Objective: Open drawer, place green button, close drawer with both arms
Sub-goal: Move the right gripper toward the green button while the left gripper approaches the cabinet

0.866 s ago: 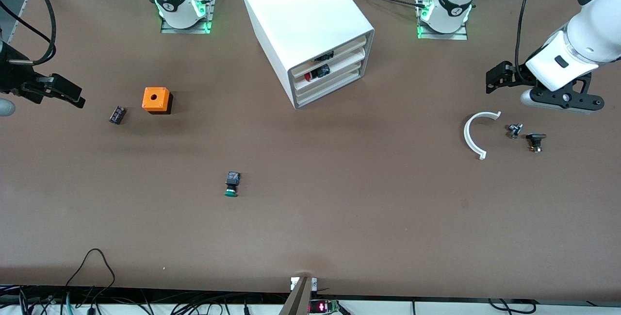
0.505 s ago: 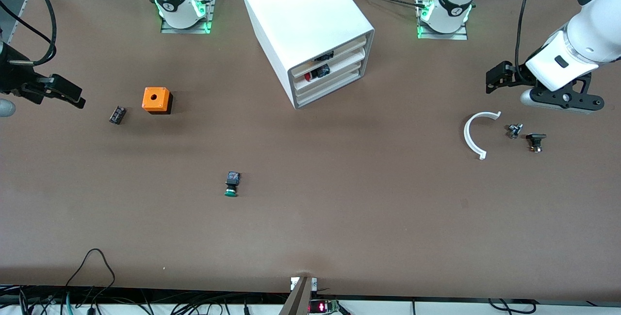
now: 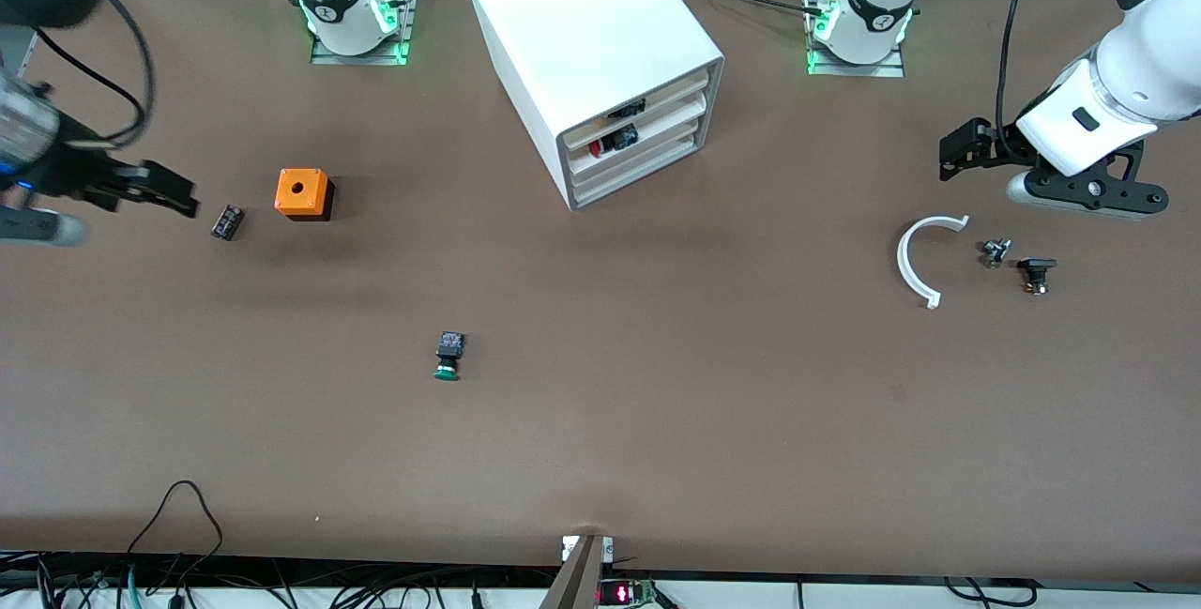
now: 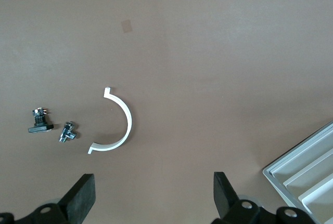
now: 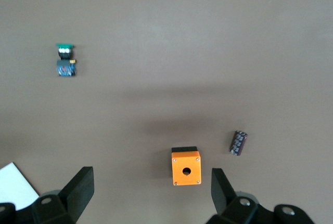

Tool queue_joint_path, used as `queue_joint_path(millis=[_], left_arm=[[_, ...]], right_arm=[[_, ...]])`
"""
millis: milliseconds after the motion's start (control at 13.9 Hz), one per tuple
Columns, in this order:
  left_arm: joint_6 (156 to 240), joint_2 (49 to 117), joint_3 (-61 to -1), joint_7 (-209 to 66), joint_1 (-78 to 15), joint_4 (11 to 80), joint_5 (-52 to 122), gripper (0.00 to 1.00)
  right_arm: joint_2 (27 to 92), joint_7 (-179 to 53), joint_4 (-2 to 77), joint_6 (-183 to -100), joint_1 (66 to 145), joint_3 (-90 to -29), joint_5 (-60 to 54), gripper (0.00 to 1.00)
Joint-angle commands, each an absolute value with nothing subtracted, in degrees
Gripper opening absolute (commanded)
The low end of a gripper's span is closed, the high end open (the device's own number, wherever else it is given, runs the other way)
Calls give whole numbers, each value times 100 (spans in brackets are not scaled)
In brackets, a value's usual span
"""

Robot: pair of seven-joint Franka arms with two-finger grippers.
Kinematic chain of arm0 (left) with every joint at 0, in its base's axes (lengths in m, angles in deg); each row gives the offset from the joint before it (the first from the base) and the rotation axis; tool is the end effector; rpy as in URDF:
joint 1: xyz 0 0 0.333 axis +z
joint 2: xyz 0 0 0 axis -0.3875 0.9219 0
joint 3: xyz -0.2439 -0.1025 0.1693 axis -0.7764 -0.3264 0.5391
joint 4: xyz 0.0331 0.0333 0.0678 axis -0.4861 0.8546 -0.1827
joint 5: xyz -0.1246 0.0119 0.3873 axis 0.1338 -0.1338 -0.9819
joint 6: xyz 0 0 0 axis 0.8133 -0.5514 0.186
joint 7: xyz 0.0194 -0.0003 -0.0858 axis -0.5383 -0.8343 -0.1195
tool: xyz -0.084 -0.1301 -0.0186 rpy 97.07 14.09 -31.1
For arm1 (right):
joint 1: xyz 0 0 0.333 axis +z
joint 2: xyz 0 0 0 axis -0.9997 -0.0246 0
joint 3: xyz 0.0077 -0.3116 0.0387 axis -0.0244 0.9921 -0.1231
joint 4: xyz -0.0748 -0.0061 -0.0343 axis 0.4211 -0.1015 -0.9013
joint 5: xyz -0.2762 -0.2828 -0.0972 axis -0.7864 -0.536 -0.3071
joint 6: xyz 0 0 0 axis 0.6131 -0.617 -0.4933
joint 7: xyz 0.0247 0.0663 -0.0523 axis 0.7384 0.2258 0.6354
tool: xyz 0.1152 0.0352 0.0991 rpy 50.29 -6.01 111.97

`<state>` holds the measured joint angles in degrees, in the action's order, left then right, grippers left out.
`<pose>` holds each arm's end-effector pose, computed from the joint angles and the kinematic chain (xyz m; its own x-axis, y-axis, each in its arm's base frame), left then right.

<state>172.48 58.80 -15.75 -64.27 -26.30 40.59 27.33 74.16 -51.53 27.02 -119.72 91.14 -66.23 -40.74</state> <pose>0.5665 -0.0707 0.5240 0.9888 -0.1289 -0.0759 -0.1270 -0.9915 0.0295 0.6113 0.0353 0.4993 0.9963 -0.0524 -0.0679 -0.0514 -0.9985 0.0172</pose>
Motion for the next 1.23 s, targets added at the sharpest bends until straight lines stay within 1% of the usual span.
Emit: queue_joint_path(millis=[0, 144, 361, 433, 505, 649, 866, 1155], left_arm=[[16932, 5896, -1604, -6396, -2588, 3938, 2789, 100], [16502, 5887, -1613, -6395, -2596, 3929, 3146, 100], [15553, 5922, -1604, -6369, -2605, 3964, 4122, 100], [15420, 5922, -1631, -6360, -2631, 4043, 4316, 100], [15427, 5966, -1753, -6325, -2666, 4174, 4509, 99], [15742, 6202, -1771, -6019, -2667, 4429, 5386, 99], [16120, 6668, -1763, -5387, -2596, 4614, 6459, 99], [17034, 7028, -1772, -4000, -2605, 5413, 7567, 99]], right_arm=[[7160, -5115, 2764, -12134, 9271, -6614, -4050, 100], [6967, -5080, 2764, -12424, 9456, -6614, -4015, 100], [6633, -4746, 2764, -12890, 9596, -6623, -3988, 100], [6519, -4720, 2755, -13039, 9667, -6623, -3979, 100], [6352, -4589, 2755, -13258, 9746, -6623, -3936, 100], [6053, -4071, 2755, -13741, 9991, -6623, -3900, 100], [5701, -3718, 2755, -14383, 10256, -6623, -3900, 100], [5192, -3489, 2773, -15280, 10660, -6614, -3909, 100]])
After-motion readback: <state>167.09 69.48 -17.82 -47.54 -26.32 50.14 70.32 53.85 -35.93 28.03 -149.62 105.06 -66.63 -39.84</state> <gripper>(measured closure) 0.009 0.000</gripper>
